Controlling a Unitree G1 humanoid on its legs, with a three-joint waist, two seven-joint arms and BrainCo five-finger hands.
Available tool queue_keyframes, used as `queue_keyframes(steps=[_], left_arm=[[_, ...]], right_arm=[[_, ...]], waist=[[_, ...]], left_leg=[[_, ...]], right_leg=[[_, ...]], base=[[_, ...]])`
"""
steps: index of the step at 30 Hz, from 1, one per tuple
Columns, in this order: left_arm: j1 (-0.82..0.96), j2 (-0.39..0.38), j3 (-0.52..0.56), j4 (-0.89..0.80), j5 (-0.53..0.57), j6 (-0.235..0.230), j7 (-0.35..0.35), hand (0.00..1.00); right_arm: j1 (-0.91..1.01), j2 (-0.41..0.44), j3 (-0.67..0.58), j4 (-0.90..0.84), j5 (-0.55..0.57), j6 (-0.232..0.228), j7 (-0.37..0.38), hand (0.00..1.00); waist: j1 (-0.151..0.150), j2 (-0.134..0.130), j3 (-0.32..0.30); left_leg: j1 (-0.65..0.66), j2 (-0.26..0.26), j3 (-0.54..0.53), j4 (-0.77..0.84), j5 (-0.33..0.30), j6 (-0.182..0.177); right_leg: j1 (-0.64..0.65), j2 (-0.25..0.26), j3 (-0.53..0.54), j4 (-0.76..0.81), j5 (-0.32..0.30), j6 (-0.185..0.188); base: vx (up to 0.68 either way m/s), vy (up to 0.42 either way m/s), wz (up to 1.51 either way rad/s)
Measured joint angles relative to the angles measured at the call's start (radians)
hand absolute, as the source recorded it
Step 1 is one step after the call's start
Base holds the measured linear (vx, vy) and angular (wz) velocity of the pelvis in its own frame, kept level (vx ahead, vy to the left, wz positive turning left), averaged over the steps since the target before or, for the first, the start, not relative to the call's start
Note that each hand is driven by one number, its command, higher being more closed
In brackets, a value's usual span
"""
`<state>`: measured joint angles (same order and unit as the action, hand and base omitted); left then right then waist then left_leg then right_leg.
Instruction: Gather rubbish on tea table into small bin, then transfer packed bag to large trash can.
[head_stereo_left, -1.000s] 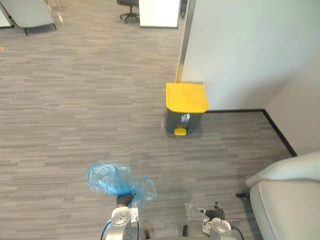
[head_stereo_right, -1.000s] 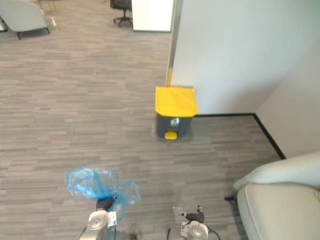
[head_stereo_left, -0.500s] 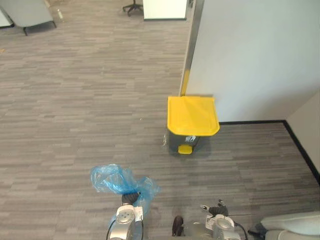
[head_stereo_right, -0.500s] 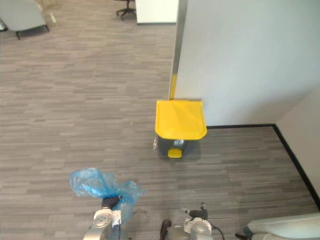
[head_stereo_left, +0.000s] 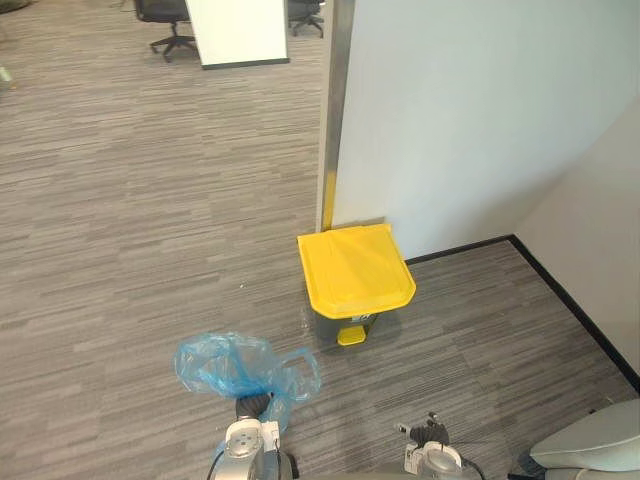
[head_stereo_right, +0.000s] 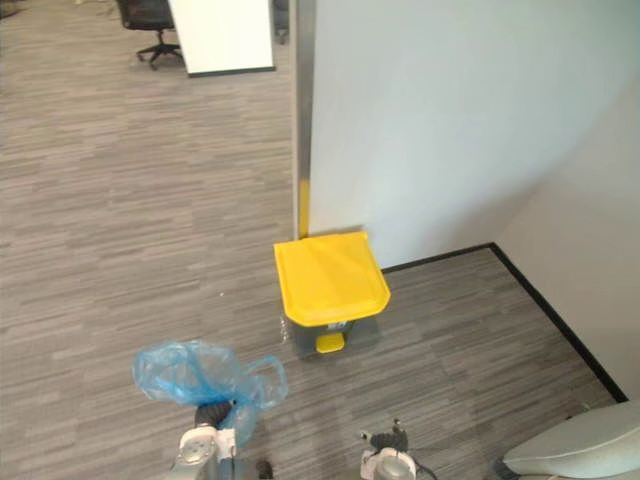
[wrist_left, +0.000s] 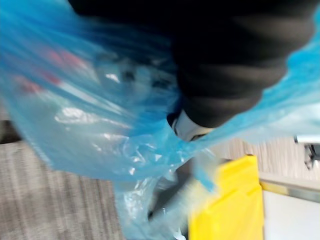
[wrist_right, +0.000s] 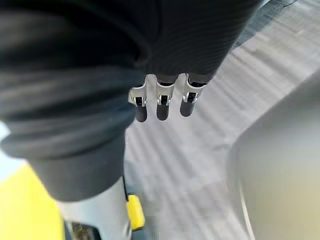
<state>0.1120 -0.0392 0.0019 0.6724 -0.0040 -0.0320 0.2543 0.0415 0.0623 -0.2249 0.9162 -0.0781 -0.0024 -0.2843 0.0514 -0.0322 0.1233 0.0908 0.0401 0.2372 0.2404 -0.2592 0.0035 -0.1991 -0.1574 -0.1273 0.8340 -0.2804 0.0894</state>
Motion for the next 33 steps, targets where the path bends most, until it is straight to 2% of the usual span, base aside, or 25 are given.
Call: queue_keyframes(steps=[2,4,5,6,7,8,11,13,14,15,16,17,19,20,21,25,29,33], left_arm=[[-0.015,0.009,0.001,0.035,0.000,0.000,0.001,1.00],[-0.027,0.016,0.003,0.061,0.000,0.000,0.001,1.00],[-0.028,0.020,0.002,0.078,0.000,-0.001,0.001,1.00],[-0.027,0.024,0.002,0.084,0.000,-0.001,0.000,1.00],[-0.040,0.011,0.012,0.116,-0.001,0.000,0.000,1.00],[-0.042,-0.005,0.019,0.117,0.000,-0.003,-0.002,1.00],[-0.053,-0.012,0.011,0.117,0.001,-0.004,-0.002,1.00],[-0.064,-0.015,-0.002,0.111,0.001,-0.004,-0.004,1.00],[-0.062,-0.015,-0.001,0.100,0.001,-0.004,-0.005,1.00],[-0.056,-0.010,-0.001,0.082,0.001,-0.005,-0.006,1.00],[-0.054,-0.012,0.000,0.078,0.001,-0.005,-0.007,1.00],[-0.042,-0.012,-0.001,0.059,0.001,-0.004,-0.008,1.00],[-0.037,-0.012,0.000,0.046,0.001,-0.004,-0.015,1.00],[-0.038,-0.013,0.000,0.047,0.001,-0.004,-0.018,1.00],[-0.039,-0.012,0.006,0.048,0.001,-0.003,-0.018,1.00],[-0.044,-0.011,0.008,0.063,0.002,-0.004,-0.017,1.00],[-0.042,0.009,0.008,0.107,0.003,-0.003,-0.016,1.00],[-0.041,0.027,0.008,0.127,0.003,-0.003,-0.013,1.00]], right_arm=[[-0.009,0.000,-0.005,0.001,-0.001,-0.001,0.001,0.00],[-0.021,0.000,-0.009,0.003,-0.001,-0.001,0.000,0.00],[-0.022,0.001,-0.010,0.010,-0.001,-0.003,0.000,0.00],[-0.021,0.001,-0.010,0.019,-0.001,-0.004,0.000,0.00],[-0.037,-0.015,-0.020,0.030,-0.001,-0.006,0.001,0.00],[-0.055,-0.025,-0.039,0.044,-0.001,-0.006,0.000,0.00],[-0.063,-0.026,-0.052,0.056,-0.001,-0.004,-0.001,0.00],[-0.053,-0.025,-0.046,0.057,0.000,-0.003,-0.002,0.00],[-0.043,-0.025,-0.031,0.054,0.001,-0.005,-0.002,0.00],[-0.039,-0.025,-0.016,0.051,0.002,-0.005,-0.003,0.00],[-0.037,-0.024,-0.016,0.053,0.003,-0.004,-0.003,0.00],[-0.029,-0.021,-0.016,0.054,0.005,-0.004,-0.003,0.00],[-0.026,-0.022,-0.017,0.053,0.009,-0.003,-0.003,0.00],[-0.019,-0.025,-0.020,0.044,0.011,-0.003,-0.003,0.00],[-0.019,-0.022,-0.033,0.044,0.011,0.000,-0.003,0.00],[-0.016,-0.005,-0.077,0.045,0.010,0.000,-0.002,0.00],[-0.016,-0.001,-0.095,0.045,0.011,-0.001,-0.003,0.00],[-0.024,-0.003,-0.118,0.061,0.011,-0.001,-0.011,0.00]], waist=[[-0.004,0.007,0.003],[-0.012,0.008,0.005],[-0.020,0.000,0.003],[-0.021,-0.014,0.003],[-0.018,0.018,0.012],[-0.014,0.039,0.012],[-0.023,0.060,0.010],[-0.032,0.057,0.010],[-0.032,0.053,0.011],[-0.024,0.042,0.023],[-0.020,0.047,0.019],[-0.015,0.039,0.021],[-0.009,0.045,0.017],[-0.011,0.060,0.007],[-0.009,0.060,-0.005],[-0.010,0.039,-0.010],[-0.012,0.038,-0.015],[-0.011,0.040,-0.015]], left_leg=[[0.069,0.019,-0.008,-0.060,0.000,0.000],[0.091,0.035,-0.032,-0.078,0.000,-0.001],[0.114,0.029,-0.059,-0.088,-0.003,-0.007],[0.125,0.016,-0.070,-0.089,-0.007,-0.013],[0.153,0.038,-0.108,-0.087,-0.018,-0.029],[0.154,0.046,-0.134,-0.079,0.000,-0.039],[0.146,0.070,-0.163,-0.040,0.025,-0.075],[0.085,0.092,-0.183,0.135,0.038,-0.098],[0.014,0.107,-0.190,0.298,0.072,-0.149],[-0.089,0.142,-0.163,0.527,0.073,-0.156],[-0.109,0.151,-0.145,0.553,0.057,-0.151],[-0.153,0.168,-0.085,0.551,0.021,-0.118],[-0.174,0.172,-0.032,0.411,0.012,-0.094],[-0.176,0.169,-0.031,0.246,0.046,-0.070],[-0.126,0.147,-0.032,0.154,0.042,-0.078],[-0.066,0.111,0.001,0.038,0.042,-0.078],[-0.027,0.076,0.044,-0.032,0.060,-0.067],[-0.008,0.060,0.060,-0.084,0.079,-0.067]], right_leg=[[-0.070,0.024,-0.066,-0.085,-0.018,-0.040],[-0.106,0.065,-0.062,-0.233,0.016,-0.061],[-0.104,0.089,-0.043,-0.400,0.115,-0.068],[-0.086,0.089,-0.025,-0.475,0.205,-0.083],[-0.067,0.105,-0.032,-0.454,0.240,-0.120],[-0.057,0.117,-0.032,-0.448,0.199,-0.129],[-0.033,0.129,-0.060,-0.442,0.155,-0.140],[0.043,0.140,-0.088,-0.502,0.148,-0.142],[0.093,0.144,-0.096,-0.547,0.148,-0.143],[0.159,0.147,-0.101,-0.597,0.148,-0.150],[0.173,0.147,-0.100,-0.604,0.148,-0.151],[0.201,0.146,-0.096,-0.630,0.150,-0.148],[0.216,0.145,-0.081,-0.643,0.152,-0.143],[0.220,0.155,-0.072,-0.649,0.154,-0.129],[0.218,0.156,-0.038,-0.655,0.159,-0.108],[0.220,0.138,-0.003,-0.686,0.177,-0.081],[0.218,0.124,0.054,-0.724,0.198,-0.056],[0.212,0.124,0.078,-0.744,0.219,-0.055]], base=[[0.42,-0.045,0.17],[0.38,-0.133,0.32],[0.40,-0.178,0.45],[0.43,-0.179,0.31],[0.47,-0.191,0.07],[0.38,-0.153,-0.04],[0.34,-0.170,0.22],[0.24,-0.142,0.43],[0.24,-0.103,0.26],[0.19,-0.071,0.11],[0.20,-0.027,-0.11],[0.15,0.014,-0.27],[0.17,0.060,-0.29],[0.22,0.131,-0.38],[0.22,0.138,-0.32],[0.10,0.123,-0.24],[0.02,0.099,-0.33],[-0.01,0.039,-0.17]])
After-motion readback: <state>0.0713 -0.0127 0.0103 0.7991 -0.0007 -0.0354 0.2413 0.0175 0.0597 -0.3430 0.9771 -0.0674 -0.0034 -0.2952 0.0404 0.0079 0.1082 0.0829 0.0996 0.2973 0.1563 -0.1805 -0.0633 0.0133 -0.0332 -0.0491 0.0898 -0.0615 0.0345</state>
